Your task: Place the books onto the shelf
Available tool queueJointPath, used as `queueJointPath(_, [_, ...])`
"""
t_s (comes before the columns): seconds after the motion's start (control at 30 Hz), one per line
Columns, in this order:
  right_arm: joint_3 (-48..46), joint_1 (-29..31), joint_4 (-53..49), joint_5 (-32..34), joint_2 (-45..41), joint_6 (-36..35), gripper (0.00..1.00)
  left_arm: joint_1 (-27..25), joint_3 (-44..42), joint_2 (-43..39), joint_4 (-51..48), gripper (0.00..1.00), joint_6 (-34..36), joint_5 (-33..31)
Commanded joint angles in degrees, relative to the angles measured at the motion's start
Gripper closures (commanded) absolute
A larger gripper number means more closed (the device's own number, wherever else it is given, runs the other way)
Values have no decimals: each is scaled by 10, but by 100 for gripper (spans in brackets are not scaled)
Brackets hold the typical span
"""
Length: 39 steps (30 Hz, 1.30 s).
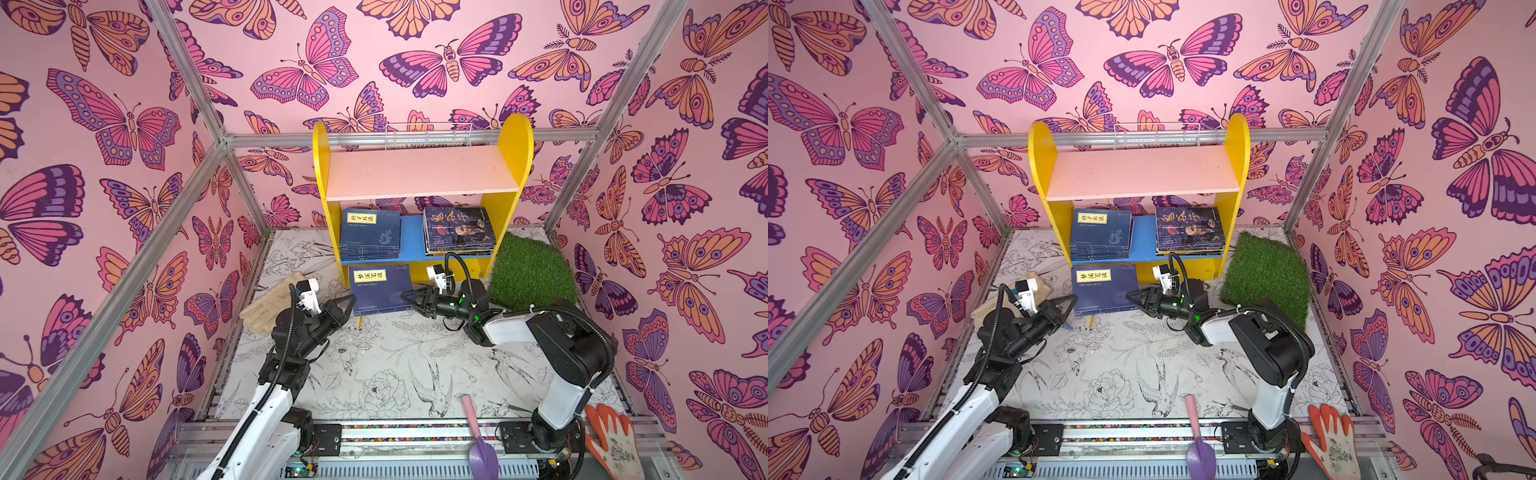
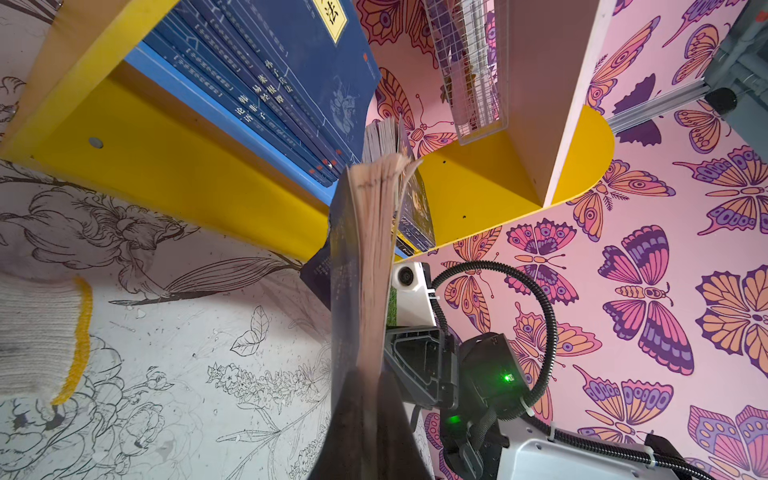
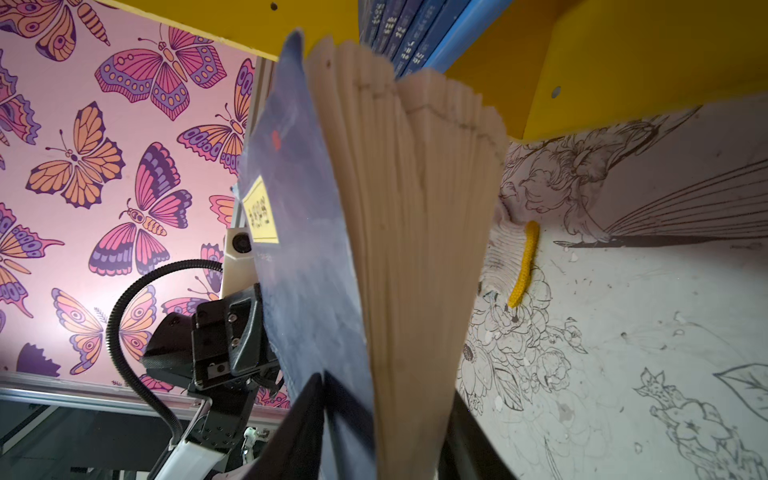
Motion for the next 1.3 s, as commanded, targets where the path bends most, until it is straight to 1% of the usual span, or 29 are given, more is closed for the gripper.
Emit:
queueJointPath(0.0, [-4, -4, 34, -26, -38, 5, 59, -3, 15, -2, 43, 100, 9, 2])
queueJointPath(0.2, [-27, -35, -10, 5, -65, -15, 55, -3, 13, -11, 45, 100, 10, 4])
queueJointPath(0.47, [-31, -45, -65, 9, -85, -45, 45, -2, 12, -21, 53, 100, 11, 8])
queueJointPath(0.6, [-35, -45, -68, 4, -80, -48, 44, -2, 12, -17, 63, 100, 11, 9])
queueJointPath(0.7, [-38, -45, -52, -8, -73, -41, 45, -2, 13, -12, 69, 100, 11, 10])
queueJointPath(0.97, [-28, -35, 15, -65, -61, 6, 59, -2, 13, 2, 76, 100, 14, 10])
queueJointPath(1.1, [-29, -30, 31, -69, -63, 21, 65, -2, 10, 4, 75, 100, 16, 9])
queueJointPath(1.2, [-27, -26, 39, -70, -66, 29, 72, -2, 8, 4, 71, 100, 19, 7])
queueJointPath(1.27, [-27, -26, 38, -66, -70, 30, 80, -2, 8, 5, 68, 100, 21, 8])
